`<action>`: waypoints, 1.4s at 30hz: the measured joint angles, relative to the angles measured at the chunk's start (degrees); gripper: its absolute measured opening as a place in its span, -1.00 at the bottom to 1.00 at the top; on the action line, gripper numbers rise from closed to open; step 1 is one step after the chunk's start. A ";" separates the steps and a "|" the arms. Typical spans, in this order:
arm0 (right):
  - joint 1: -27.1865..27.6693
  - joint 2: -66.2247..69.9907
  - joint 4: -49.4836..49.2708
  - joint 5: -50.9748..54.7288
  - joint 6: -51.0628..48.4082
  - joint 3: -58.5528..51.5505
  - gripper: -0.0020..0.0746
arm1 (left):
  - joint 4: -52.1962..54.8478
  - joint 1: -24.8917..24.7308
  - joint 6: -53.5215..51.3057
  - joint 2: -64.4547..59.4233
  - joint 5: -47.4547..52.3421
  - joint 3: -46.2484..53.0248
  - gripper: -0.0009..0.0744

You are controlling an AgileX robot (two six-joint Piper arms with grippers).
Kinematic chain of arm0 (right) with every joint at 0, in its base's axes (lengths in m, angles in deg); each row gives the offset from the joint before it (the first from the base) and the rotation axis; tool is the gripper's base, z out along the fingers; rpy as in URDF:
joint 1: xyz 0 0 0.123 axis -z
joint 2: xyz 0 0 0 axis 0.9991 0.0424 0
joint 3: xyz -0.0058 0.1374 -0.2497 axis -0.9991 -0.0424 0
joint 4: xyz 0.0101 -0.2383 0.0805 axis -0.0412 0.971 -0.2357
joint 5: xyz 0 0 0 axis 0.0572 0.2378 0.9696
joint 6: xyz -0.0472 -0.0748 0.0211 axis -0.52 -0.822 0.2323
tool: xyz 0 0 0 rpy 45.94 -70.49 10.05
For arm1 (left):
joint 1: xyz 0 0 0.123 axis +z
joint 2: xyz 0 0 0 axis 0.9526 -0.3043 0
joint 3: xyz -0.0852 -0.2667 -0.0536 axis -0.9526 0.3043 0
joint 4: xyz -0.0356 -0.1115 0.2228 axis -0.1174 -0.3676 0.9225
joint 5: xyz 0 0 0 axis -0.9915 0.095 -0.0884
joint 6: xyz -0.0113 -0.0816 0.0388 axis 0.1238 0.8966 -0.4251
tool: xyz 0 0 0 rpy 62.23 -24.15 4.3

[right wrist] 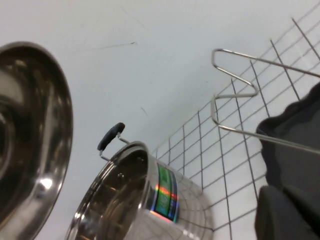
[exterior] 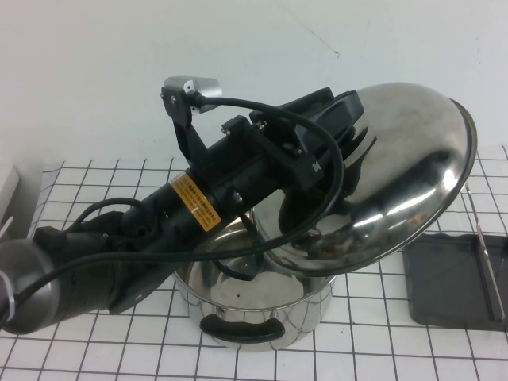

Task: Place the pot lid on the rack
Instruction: Hand over the pot lid

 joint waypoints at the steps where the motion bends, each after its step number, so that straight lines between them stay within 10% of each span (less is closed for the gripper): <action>1: 0.00 0.00 -1.21 0.00 -2.40 0.75 -0.95 | 0.03 0.00 0.00 0.00 0.00 0.00 -0.14; 7: 0.00 3.02 -12.45 0.05 -21.15 10.51 -0.85 | 0.32 0.00 0.00 0.00 0.00 0.00 -0.14; 18: 0.00 28.69 -49.79 11.55 -64.20 24.41 0.32 | 0.45 0.00 0.00 0.00 0.00 -0.04 -0.14; 37: 0.00 69.69 -51.36 40.12 -67.57 44.48 0.38 | 0.72 0.00 3.00 -0.13 0.00 -0.04 -0.14; 42: -0.14 72.45 -51.36 41.13 -68.93 47.26 0.09 | 0.76 0.00 3.28 -0.13 0.00 -0.04 -0.14</action>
